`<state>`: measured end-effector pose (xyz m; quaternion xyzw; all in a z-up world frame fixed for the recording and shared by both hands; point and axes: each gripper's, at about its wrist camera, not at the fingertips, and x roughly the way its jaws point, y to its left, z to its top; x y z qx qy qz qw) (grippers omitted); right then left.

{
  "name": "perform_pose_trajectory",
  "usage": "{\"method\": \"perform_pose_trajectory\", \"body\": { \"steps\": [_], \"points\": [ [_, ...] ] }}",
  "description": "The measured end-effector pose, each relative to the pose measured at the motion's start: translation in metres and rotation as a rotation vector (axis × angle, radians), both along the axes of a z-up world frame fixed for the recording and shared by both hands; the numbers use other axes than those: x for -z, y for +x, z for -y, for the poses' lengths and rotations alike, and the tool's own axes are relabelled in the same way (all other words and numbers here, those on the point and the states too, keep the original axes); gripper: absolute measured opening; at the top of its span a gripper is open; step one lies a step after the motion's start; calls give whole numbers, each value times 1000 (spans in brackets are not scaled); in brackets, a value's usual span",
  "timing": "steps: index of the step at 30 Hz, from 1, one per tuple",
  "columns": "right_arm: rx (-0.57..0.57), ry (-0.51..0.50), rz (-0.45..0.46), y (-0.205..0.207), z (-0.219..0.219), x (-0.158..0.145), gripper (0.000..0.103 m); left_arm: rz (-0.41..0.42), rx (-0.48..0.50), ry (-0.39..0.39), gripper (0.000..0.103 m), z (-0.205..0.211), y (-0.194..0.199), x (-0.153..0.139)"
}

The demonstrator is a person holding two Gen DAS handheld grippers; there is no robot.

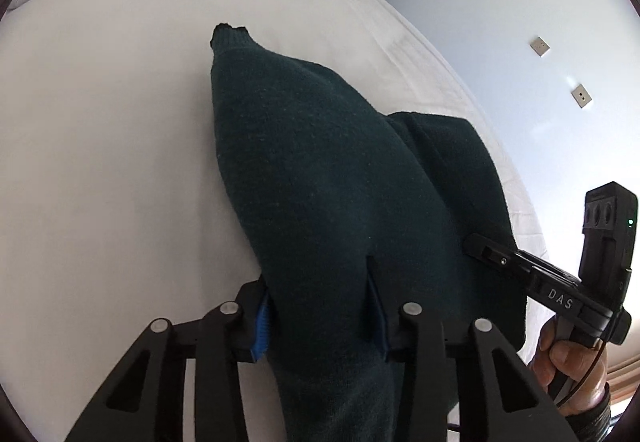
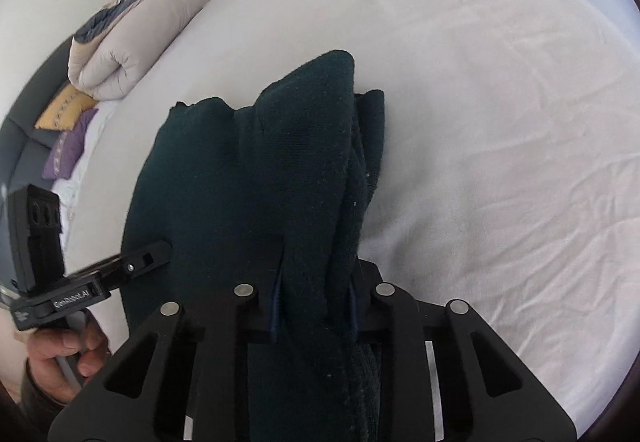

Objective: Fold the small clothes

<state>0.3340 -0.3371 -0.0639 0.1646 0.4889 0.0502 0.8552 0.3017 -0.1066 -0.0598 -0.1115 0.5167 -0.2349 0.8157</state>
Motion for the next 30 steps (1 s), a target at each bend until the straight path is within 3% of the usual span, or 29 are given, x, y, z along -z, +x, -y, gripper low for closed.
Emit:
{"method": "perform_pose_trajectory", "body": {
  "steps": [5,9,13,19,24,26,30],
  "points": [
    [-85,-170,113,-47,-68,-50,19,75,-16,44,39,-31,-47,-35],
    [-137,-142,160,-92,-117,-72,19,129,-43,77,39,-79,-103,-61],
    [-186,-63,179,-140,-164,-75,19,142,-68,130,39,-127,-161,-63],
    [-217,85,139,-203,-222,-47,19,94,-112,149,39,-185,-220,-39],
    [-260,80,101,-233,-258,-15,19,58,-135,160,41,-205,-234,-4],
    [-237,70,82,-230,-253,2,20,46,-163,140,45,-208,-232,8],
    [-166,164,31,-224,-228,45,28,85,-176,161,58,-201,-234,13]
  ]
}}
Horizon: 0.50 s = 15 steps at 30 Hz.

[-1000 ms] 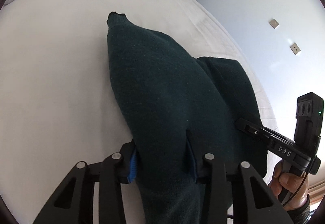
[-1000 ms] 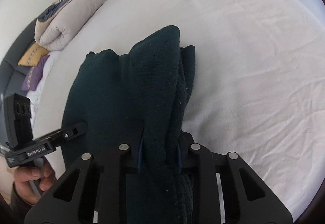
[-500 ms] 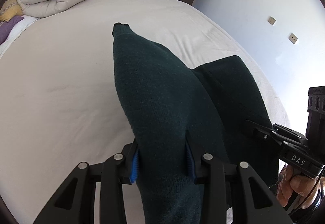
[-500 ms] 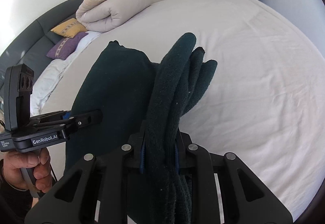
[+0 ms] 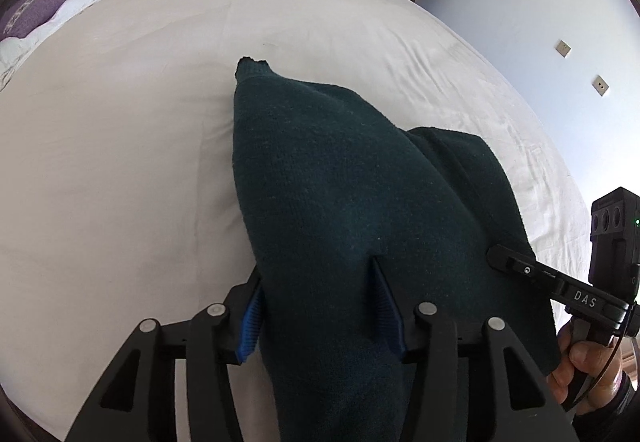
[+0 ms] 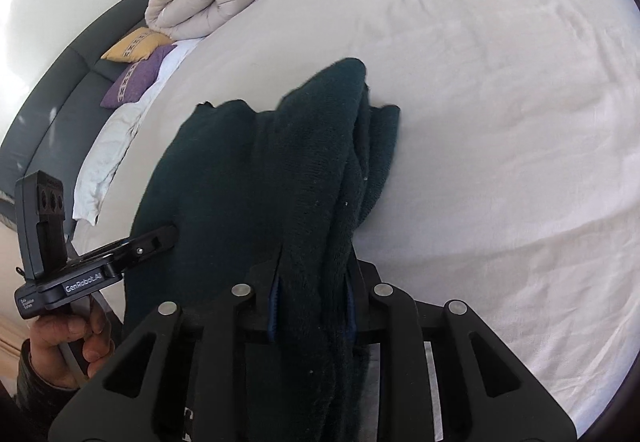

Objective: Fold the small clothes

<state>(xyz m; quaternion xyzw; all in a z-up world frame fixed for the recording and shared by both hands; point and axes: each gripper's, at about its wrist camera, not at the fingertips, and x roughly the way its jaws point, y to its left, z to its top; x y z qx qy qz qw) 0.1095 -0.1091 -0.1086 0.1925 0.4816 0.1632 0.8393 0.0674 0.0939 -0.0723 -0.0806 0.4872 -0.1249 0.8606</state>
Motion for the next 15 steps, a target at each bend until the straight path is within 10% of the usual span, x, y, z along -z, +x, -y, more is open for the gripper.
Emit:
{"method": "perform_pose_trajectory", "body": {
  "steps": [8,11,15],
  "points": [
    [21,154,-5,11,25,20,42,30,-86,-45,76,-14,-8,-1],
    [92,122,28,8,40,3,50,133,-89,19,76,-13,-27,-21],
    [159,11,158,-12,57,-41,50,363,-138,131,102,-8,-61,-63]
  ]
}}
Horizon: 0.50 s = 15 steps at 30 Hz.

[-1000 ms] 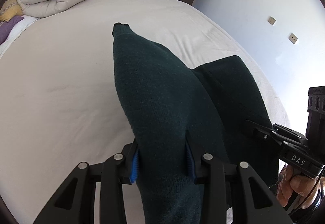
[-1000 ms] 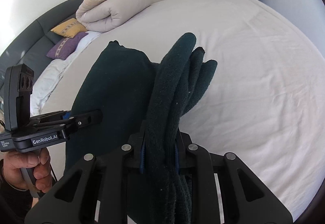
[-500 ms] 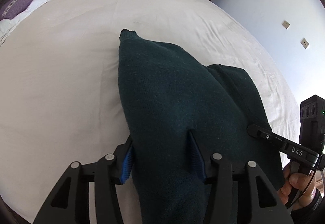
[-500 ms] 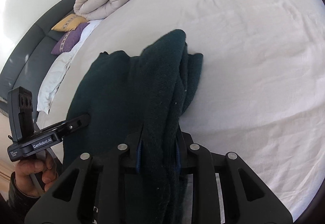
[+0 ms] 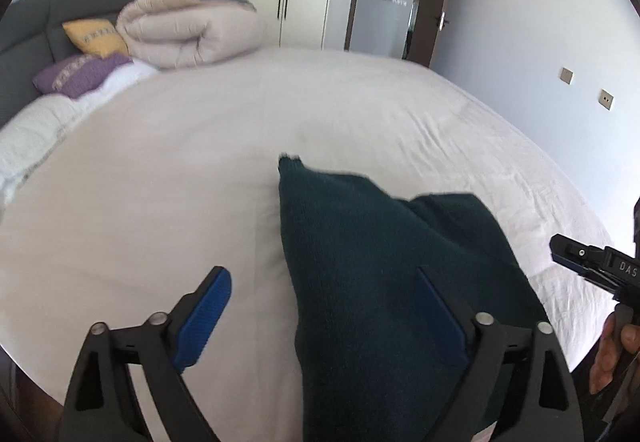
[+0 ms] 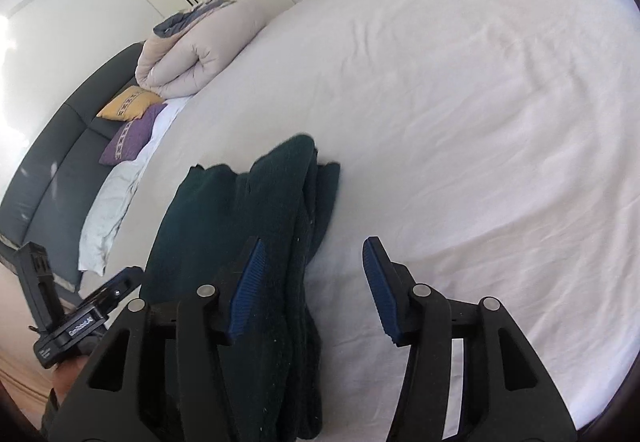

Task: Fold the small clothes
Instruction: 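Open both tools and lift them away from the folded sweater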

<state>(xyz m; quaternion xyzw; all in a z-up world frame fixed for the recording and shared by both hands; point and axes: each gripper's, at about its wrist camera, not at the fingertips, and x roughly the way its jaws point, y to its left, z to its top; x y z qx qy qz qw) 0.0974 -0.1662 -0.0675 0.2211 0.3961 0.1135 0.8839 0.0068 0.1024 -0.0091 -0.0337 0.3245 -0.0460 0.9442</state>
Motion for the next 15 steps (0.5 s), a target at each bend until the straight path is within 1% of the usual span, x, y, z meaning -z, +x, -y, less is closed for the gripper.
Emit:
{"method": "perform_pose_trajectory", "body": {
  "steps": [1,2,3,4,5,6,7,8,10,11,12,13,15],
  "points": [
    [13,-33,49,-7,2,-14,51,81,-18,28,103,2,-9,-12],
    [29,-70,95,-16,1,-29,53,181,-42,64,103,4,-23,-27],
    [49,-114,151,-27,0,-44,61,249,-60,93,103,6,-34,-38],
    [73,-157,215,-39,-1,-59,71,314,-79,123,103,8,-44,-49],
    [96,-189,280,-47,-3,-73,77,373,-98,152,103,9,-56,-60],
    [123,-213,353,-59,-3,-86,89,423,-117,182,103,10,-65,-70],
    [154,-227,434,-71,-3,-100,100,451,-132,203,103,12,-73,-79],
    [188,-236,506,-83,-4,-111,103,466,-143,216,103,12,-79,-87],
    [273,-268,646,-105,-3,-132,103,481,-144,211,103,13,-86,-99],
    [298,-295,683,-113,-6,-142,103,490,-140,194,103,12,-92,-105],
    [299,-317,706,-118,-9,-152,103,489,-152,189,103,12,-98,-109],
    [282,-334,715,-120,-12,-161,103,463,-158,209,103,14,-99,-112],
    [264,-366,699,-122,-18,-175,103,381,-129,244,103,19,-94,-112]
  ]
}}
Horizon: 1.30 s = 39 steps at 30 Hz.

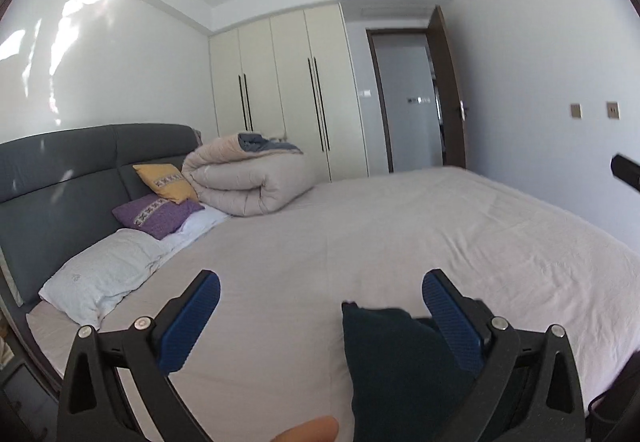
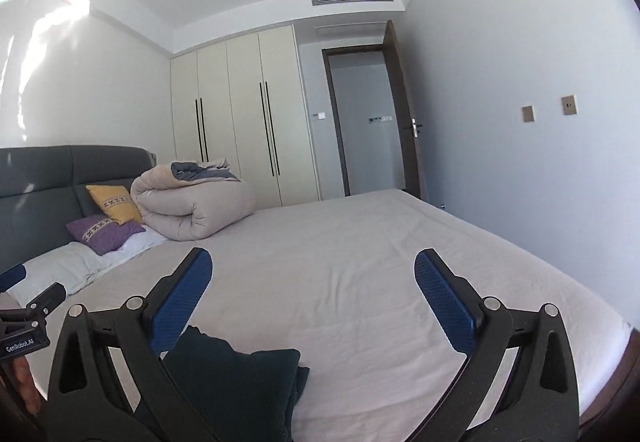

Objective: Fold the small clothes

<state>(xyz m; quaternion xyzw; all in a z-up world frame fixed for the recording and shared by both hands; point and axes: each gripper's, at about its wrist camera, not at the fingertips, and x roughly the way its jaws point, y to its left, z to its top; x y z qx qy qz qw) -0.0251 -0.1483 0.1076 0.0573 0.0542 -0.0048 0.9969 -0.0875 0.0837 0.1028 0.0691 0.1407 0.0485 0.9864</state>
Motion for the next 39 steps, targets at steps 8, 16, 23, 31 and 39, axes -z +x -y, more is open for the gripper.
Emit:
{"method": "perform_pose_trajectory", "body": {
  "steps": [8,16,23,31,39],
  "points": [
    [-84,-54,-205,-9,-26,-1,103,-241,-33,-71,103,1,20,34],
    [-3,-19,-466,-3,-22,70,103,-488,0,-161,103,10,37,90],
    [10,46,-649,11,-24,110,103,-531,23,-169,103,7,38,96],
    [1,15,-698,21,-36,120,103,-553,19,-188,103,-1,43,104],
    [-11,-5,-721,25,-46,123,103,-567,20,-202,103,-7,45,107]
  ]
}}
